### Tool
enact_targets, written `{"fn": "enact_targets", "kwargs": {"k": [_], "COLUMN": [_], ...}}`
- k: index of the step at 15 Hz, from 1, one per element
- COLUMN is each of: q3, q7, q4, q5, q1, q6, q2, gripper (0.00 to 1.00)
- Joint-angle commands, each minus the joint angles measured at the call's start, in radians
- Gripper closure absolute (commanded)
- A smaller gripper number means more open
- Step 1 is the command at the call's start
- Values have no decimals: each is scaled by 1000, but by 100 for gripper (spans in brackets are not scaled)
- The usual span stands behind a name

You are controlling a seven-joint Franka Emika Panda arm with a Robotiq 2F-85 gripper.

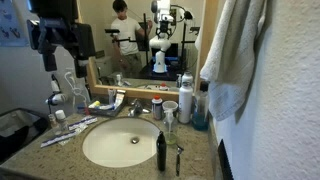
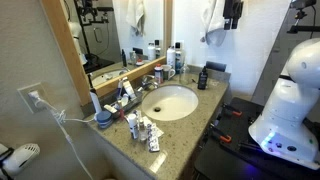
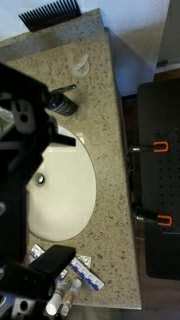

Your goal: Move the black bottle to the upper left corner of the counter

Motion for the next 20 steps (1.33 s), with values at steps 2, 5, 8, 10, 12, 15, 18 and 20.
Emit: {"fn": "enact_targets", "kwargs": {"k": [2, 5, 8, 10, 12, 15, 18, 20], "q3": [2, 2, -5, -43, -98, -175, -211, -209], "q7": [-1, -1, -3, 7, -4, -12, 5, 21], "q4": [2, 2, 13, 37, 61, 113, 185, 227], "q5": [2, 2, 1, 24, 50, 103, 154, 170], "q1": [-2, -2, -4, -18, -30, -48, -67, -84], "q6": [-2, -2, -9, 5, 21, 65, 130, 192], "q2": [1, 1, 23, 80, 141, 250, 387, 479], "gripper": [0, 0, 0, 0, 0, 0, 0, 0]}}
